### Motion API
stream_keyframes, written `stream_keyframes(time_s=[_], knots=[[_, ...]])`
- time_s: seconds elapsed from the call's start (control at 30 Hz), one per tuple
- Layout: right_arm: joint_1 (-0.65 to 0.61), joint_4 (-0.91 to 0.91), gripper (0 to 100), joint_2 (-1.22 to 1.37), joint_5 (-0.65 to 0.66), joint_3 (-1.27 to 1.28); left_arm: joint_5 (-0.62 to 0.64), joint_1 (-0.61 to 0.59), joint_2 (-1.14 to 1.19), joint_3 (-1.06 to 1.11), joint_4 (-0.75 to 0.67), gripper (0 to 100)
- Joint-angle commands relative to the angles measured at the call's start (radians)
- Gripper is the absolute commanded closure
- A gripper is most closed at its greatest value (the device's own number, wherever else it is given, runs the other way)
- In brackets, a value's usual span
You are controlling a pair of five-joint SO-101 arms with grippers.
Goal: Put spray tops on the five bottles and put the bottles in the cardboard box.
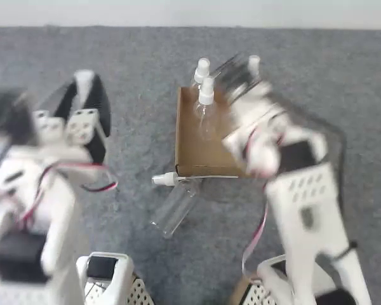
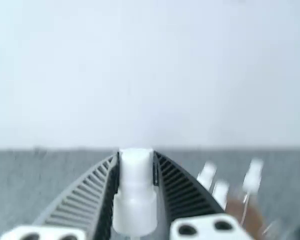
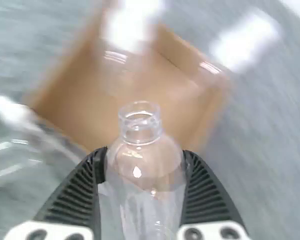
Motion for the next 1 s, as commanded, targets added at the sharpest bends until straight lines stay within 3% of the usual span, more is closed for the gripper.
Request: stream_keyframes(time_s=[0.0, 0.1, 0.33, 0.57, 0.8, 0.97], knots=[[-0.200, -0.140, 99.3, -0.163, -0.055, 0.149, 0.140, -0.002, -0.049, -0.007, -0.101, 99], [-0.294, -0.251, 99.2, -0.203, -0.074, 0.249, 0.247, 0.002, -0.055, -0.005, -0.161, 99], [-0.414, -0.341, 99.1, -0.219, -0.064, 0.345, 0.299, 0.005, -0.055, 0.091, -0.262, 99], [-0.441, -0.344, 99.1, -0.220, -0.071, 0.342, 0.305, -0.002, -0.057, 0.254, -0.373, 99], [-0.452, -0.533, 99.2, -0.220, -0.152, 0.468, 0.305, -0.002, -0.063, 0.312, -0.384, 99], [-0.447, -0.545, 99.2, -0.222, -0.183, 0.476, 0.305, -0.002, -0.061, 0.334, -0.385, 99]])
